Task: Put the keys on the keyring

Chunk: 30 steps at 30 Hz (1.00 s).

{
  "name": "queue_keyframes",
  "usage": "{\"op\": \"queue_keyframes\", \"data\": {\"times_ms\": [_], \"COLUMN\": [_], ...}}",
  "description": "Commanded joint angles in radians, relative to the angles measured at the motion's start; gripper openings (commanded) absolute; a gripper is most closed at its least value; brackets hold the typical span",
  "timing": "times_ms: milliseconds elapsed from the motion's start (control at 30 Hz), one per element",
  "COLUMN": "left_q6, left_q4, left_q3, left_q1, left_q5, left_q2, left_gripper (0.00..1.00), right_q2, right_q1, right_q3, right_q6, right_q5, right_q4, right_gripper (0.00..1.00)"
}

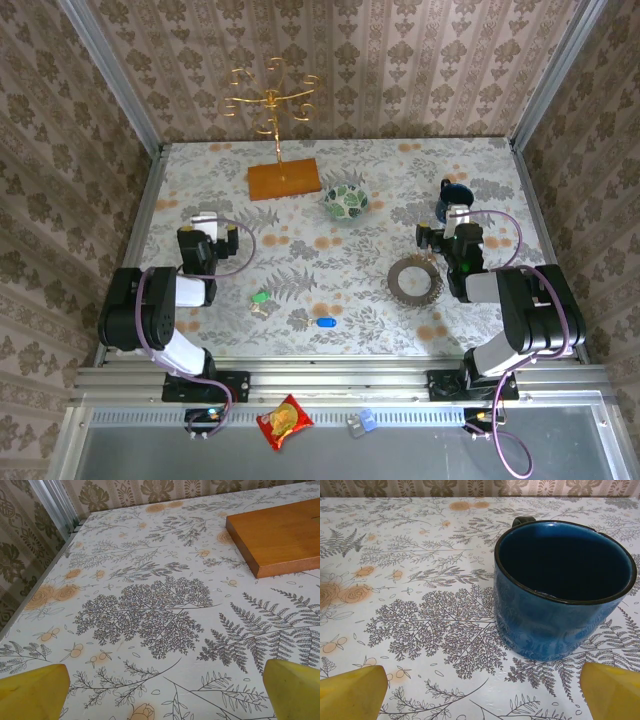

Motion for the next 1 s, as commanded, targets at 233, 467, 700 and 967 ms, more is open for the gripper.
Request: {"op": "queue_keyframes", "data": {"times_ms": [233,467,700,967], "left_q6": [-0.005,-0.010,-0.010,-0.010], "left_q4": [-0.020,-0.026,-0.025,-0.025], "left_q3": [0.026,0.029,0.029,0.029], "left_q1": [0.026,0.032,0.032,0.033], "left_q5": [0.048,0.059,0.059,0.060], "left_q2": [-0.004,-0.004,-0.004,-0.004], "left_gripper": [1.00,1.00,1.00,1.00], "right_q2": [-0.007,-0.004,-0.004,-0.005], "right_q1": [-0.003,-0.003,-0.004,-0.005], "right_q3": [0.020,0.022,0.023,0.024], "right_q6": [0.017,0.018,0.019,0.019], "right_q5": [-0.005,-0.005,-0.010,-0.010], "right_q4": [0.000,-0.001,-0.005,-0.005], "right_gripper": [1.00,1.00,1.00,1.00]}}
